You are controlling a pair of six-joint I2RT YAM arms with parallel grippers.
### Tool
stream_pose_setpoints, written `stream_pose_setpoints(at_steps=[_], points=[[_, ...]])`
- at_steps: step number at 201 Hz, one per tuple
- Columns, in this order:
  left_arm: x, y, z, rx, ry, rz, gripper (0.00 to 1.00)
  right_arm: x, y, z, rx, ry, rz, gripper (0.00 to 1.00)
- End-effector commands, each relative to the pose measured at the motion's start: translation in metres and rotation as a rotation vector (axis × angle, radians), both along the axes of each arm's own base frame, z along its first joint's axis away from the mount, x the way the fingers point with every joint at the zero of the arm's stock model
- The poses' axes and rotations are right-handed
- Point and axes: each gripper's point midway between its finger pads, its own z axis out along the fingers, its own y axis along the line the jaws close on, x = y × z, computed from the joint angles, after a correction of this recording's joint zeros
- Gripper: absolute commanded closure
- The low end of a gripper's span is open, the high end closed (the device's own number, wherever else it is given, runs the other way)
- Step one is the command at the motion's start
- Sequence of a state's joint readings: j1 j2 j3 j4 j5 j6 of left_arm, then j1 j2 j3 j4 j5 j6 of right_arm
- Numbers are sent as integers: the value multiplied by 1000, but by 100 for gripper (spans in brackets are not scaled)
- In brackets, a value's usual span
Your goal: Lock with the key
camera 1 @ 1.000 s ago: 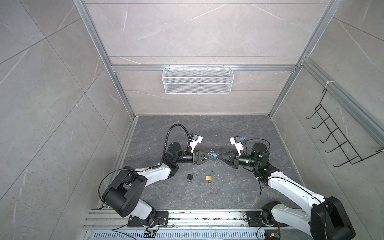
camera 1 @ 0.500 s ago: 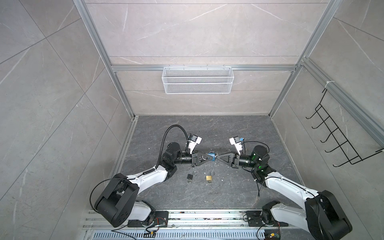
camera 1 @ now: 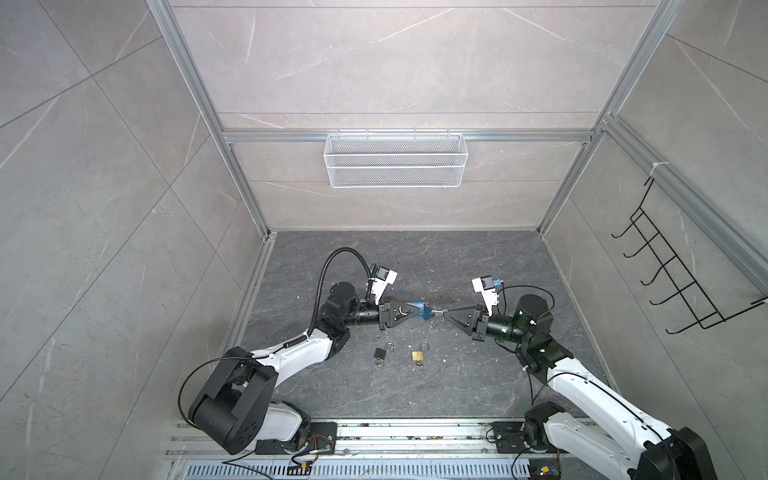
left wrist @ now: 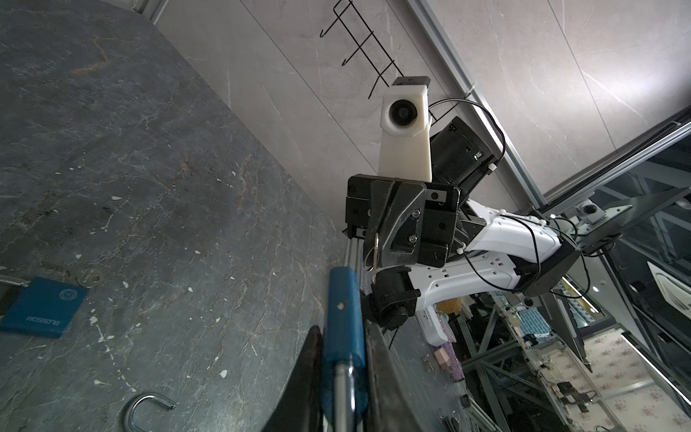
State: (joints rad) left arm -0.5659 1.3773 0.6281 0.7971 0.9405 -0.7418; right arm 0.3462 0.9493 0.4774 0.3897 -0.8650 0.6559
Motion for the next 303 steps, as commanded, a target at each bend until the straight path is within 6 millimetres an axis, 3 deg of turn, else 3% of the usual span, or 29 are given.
stream_pose_setpoints(at_steps=[1, 26, 48, 76, 97, 124, 163, 199, 203, 213, 256, 283, 294, 303], points=[[11, 1, 9, 56, -86, 57, 100, 17, -13, -11, -81, 27, -124, 100], [29, -5, -31, 310, -41, 79, 100, 33, -29, -38, -198, 114, -251, 100], [38, -19, -53, 396, 52, -5, 100, 42, -45, -55, -254, 183, -365, 100], [30, -54, -89, 510, 132, -180, 100, 51, -72, -70, -287, 209, -537, 100], [22, -83, -108, 573, 161, -298, 100, 51, -81, -78, -291, 230, -577, 100], [7, -100, -135, 673, 218, -395, 100, 49, -95, -102, -295, 291, -647, 100], [-3, -107, -154, 757, 254, -478, 100, 53, -96, -135, -228, 352, -684, 100], [5, -101, -176, 881, 280, -481, 100, 61, -91, -157, -189, 381, -682, 100], [5, -100, -189, 907, 299, -487, 100, 61, -90, -160, -190, 390, -679, 100], [8, -100, -195, 932, 294, -484, 100, 63, -90, -167, -186, 402, -682, 100], [16, -111, -203, 941, 279, -495, 100, 67, -85, -197, -129, 458, -678, 100], [23, -119, -205, 944, 272, -493, 100, 67, -86, -205, -111, 466, -690, 100], [25, -120, -205, 951, 265, -489, 92, 67, -86, -206, -118, 472, -694, 100], [27, -121, -205, 953, 255, -483, 86, 66, -87, -206, -123, 473, -694, 93]])
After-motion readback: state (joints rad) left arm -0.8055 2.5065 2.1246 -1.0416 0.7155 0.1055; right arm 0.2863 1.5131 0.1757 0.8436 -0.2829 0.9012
